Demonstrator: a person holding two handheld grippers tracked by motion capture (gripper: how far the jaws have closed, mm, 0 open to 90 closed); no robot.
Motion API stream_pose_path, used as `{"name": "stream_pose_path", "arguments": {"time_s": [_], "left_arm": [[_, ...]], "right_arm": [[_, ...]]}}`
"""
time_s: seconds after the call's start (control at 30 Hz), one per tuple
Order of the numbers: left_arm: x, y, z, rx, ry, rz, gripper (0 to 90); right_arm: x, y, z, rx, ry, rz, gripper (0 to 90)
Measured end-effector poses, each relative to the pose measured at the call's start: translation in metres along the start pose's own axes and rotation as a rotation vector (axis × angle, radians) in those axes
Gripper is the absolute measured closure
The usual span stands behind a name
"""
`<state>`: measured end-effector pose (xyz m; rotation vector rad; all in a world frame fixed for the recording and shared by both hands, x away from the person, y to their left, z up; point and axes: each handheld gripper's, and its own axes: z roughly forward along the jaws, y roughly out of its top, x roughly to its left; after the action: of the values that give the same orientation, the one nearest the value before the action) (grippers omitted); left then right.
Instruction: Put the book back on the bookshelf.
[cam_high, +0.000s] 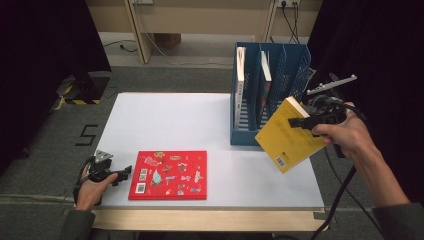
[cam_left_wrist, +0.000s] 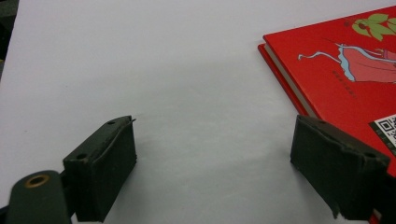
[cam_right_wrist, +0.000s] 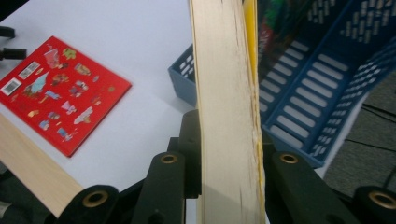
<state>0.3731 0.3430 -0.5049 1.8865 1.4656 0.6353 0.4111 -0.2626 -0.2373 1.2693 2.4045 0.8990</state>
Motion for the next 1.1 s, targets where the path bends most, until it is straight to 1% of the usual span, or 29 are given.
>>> {"name": "stream_pose_path", "arguments": {"time_s": [0.07, 0.3, 0.4, 0.5, 0.67, 0.77, 0.87, 0.9, 0.97, 1.07, 1.1], "left_arm": [[0.0, 0.0, 0.0, 0.0, -0.001, -0.001, 13.0], [0.0, 0.0, 0.0, -0.001, 0.0, -0.001, 12.8], [0.0, 0.0, 0.0, 0.0, -0.001, -0.001, 12.8], [0.0, 0.0, 0.0, -0.001, 0.0, -0.001, 12.8], [0.0, 0.0, 0.0, 0.0, 0.0, -0.001, 12.6], [0.0, 0.0, 0.0, -0.001, 0.0, -0.002, 12.6], [0.0, 0.0, 0.0, -0.001, 0.0, -0.002, 12.5], [0.0, 0.0, 0.0, -0.001, 0.0, -0.002, 12.5], [0.0, 0.0, 0.0, -0.001, 0.0, -0.002, 12.5], [0.0, 0.0, 0.001, -0.001, 0.0, -0.002, 12.3], [0.0, 0.0, 0.001, -0.001, 0.0, -0.002, 12.3]], "right_arm": [[-0.003, 0.002, -0.005, 0.003, -0.016, 0.001, 74.9], [-0.014, 0.016, -0.022, -0.014, -0.065, 0.02, 74.9], [-0.018, 0.025, -0.026, -0.009, -0.086, 0.028, 74.9], [-0.024, 0.034, -0.026, -0.016, -0.103, 0.039, 74.9], [-0.036, 0.049, -0.021, -0.013, -0.144, 0.064, 74.9], [-0.046, 0.058, -0.017, -0.031, -0.169, 0.094, 74.9], [-0.049, 0.065, -0.011, -0.024, -0.194, 0.102, 74.9], [-0.051, 0.067, -0.009, -0.027, -0.211, 0.108, 74.8], [-0.054, 0.073, -0.004, -0.042, -0.213, 0.122, 74.8], [-0.053, 0.081, 0.005, -0.042, -0.212, 0.121, 74.8], [-0.054, 0.084, 0.008, -0.045, -0.206, 0.131, 74.8]]}}
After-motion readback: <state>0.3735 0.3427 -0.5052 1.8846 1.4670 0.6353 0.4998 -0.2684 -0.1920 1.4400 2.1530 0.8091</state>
